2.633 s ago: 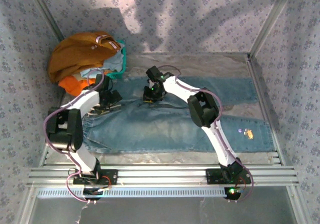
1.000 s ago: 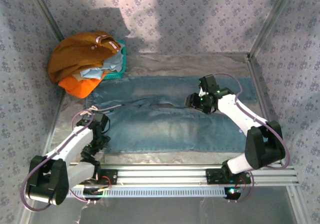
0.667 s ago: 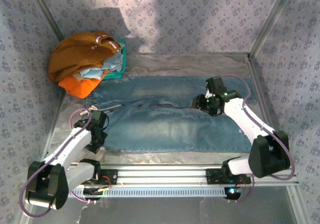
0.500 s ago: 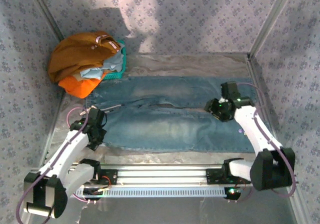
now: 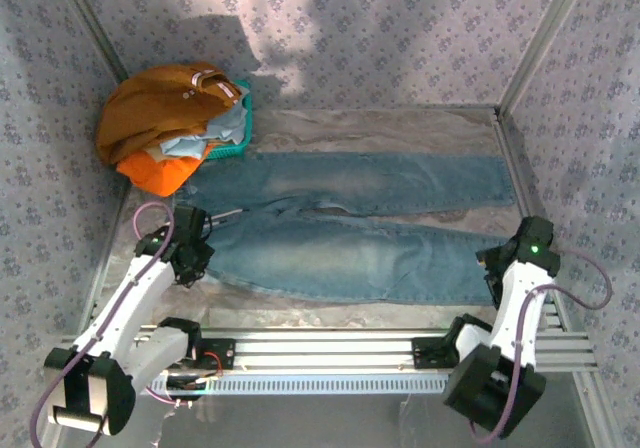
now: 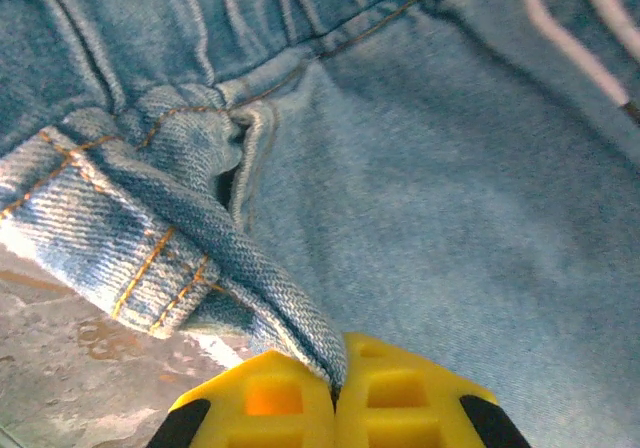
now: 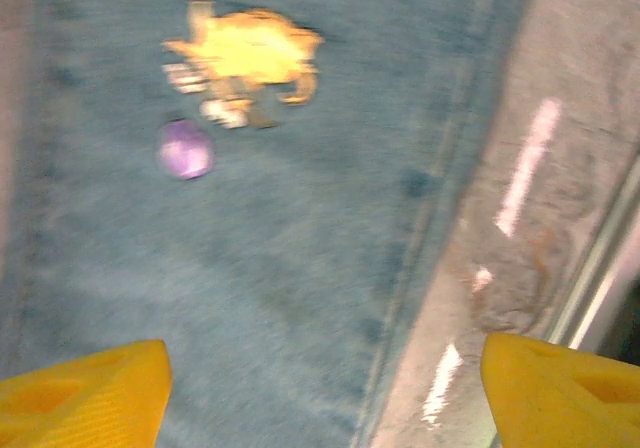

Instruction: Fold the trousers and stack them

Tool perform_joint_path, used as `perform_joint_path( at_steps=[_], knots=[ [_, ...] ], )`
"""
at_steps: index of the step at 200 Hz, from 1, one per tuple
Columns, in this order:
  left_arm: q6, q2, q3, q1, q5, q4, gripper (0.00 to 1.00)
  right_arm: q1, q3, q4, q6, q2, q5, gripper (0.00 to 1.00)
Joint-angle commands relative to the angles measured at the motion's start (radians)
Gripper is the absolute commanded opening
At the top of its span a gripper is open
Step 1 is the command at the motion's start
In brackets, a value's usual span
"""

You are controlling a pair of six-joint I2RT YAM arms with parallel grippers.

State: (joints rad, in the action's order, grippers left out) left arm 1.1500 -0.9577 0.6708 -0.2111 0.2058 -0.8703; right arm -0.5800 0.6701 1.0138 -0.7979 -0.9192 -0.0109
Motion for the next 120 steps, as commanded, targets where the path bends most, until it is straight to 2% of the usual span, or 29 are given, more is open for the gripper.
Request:
perform_joint_path(
  at_steps=[1,21,49,70,88,120],
  knots=[
    [-0.048,-0.017,0.049,0.009,-0.004,0.036,0.00,-0.074,-0.066,-0.020,-0.017,-0.061,0.011,0.83],
    [-0.053,-0.025,0.046,0.017,-0.020,0.056,0.00,-0.124,-0.111,-0.077,-0.032,-0.104,0.011,0.82],
    [-0.058,-0.036,0.047,0.037,-0.040,0.068,0.00,-0.120,-0.194,-0.218,-0.084,-0.134,0.023,0.80],
    [-0.069,-0.044,0.063,0.048,-0.049,0.062,0.00,-0.114,-0.193,-0.269,-0.094,-0.182,0.039,0.80],
    [-0.072,-0.041,0.070,0.051,-0.046,0.060,0.00,-0.108,-0.170,-0.317,-0.059,-0.210,0.023,0.71],
    [-0.069,-0.046,0.079,0.054,-0.061,0.068,0.00,-0.098,-0.155,-0.363,-0.058,-0.239,-0.003,0.65]
  ],
)
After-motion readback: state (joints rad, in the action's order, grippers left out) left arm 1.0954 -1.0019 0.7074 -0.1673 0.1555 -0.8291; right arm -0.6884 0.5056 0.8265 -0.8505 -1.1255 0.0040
